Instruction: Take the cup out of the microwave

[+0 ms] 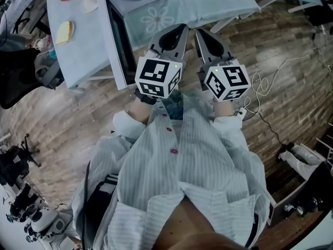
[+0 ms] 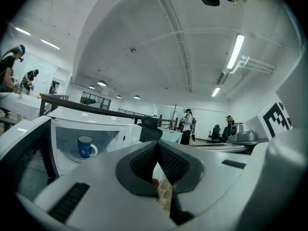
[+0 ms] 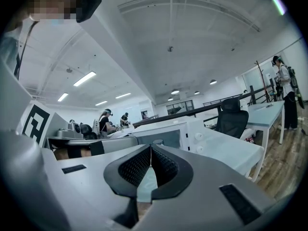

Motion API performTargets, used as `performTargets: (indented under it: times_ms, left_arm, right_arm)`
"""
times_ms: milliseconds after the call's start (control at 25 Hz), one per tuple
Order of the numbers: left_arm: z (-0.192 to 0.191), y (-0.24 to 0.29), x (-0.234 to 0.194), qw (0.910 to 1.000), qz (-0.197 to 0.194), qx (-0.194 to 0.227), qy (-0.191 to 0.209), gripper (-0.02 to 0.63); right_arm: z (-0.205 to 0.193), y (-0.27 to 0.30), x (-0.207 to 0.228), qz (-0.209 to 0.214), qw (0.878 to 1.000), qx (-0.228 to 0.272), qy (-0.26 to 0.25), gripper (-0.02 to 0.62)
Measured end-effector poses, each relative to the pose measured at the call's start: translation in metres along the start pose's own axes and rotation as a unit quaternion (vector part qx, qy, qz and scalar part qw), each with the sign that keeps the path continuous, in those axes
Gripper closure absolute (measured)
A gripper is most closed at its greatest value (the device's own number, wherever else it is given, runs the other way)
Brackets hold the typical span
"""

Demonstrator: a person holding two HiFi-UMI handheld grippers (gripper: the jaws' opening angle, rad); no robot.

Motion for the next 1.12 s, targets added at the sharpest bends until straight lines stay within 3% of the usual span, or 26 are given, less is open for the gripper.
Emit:
performTargets:
  times_ms: [240, 560, 880, 1120]
  left_arm:
    - [-0.007, 0.010, -0.007, 0.9999, 0.013, -0.006, -0.006, 0.598]
    - [-0.006, 0.024, -0.017, 0.9982, 0.059, 0.000, -0.006, 0.598]
    - [0.001, 0.060, -0.011, 0.9920, 0.125, 0.010, -0.005, 0.598]
    - [0.016, 0.086, -0.028, 0.9814, 0.190, 0.025, -0.018, 0.598]
  right_arm:
    - [-0.006, 0.016, 0.010, 0.015, 1.000, -0.013, 0.011, 0.561]
    - [-0.005, 0.042, 0.026, 0.061, 0.998, -0.018, 0.022, 0.560]
    - [0.012, 0.059, 0.068, 0.124, 0.992, -0.023, 0.016, 0.560]
    - [0.029, 0.096, 0.090, 0.185, 0.982, -0.045, 0.002, 0.560]
Point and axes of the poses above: the fingertips, and each gripper's own axes: y forward along the fingers, x to its right, z out of its top, the point moved 7 cm from there along -y, backward along the fingers, and after that the axes turned 10 degrees about z, right-handed, at the moved point
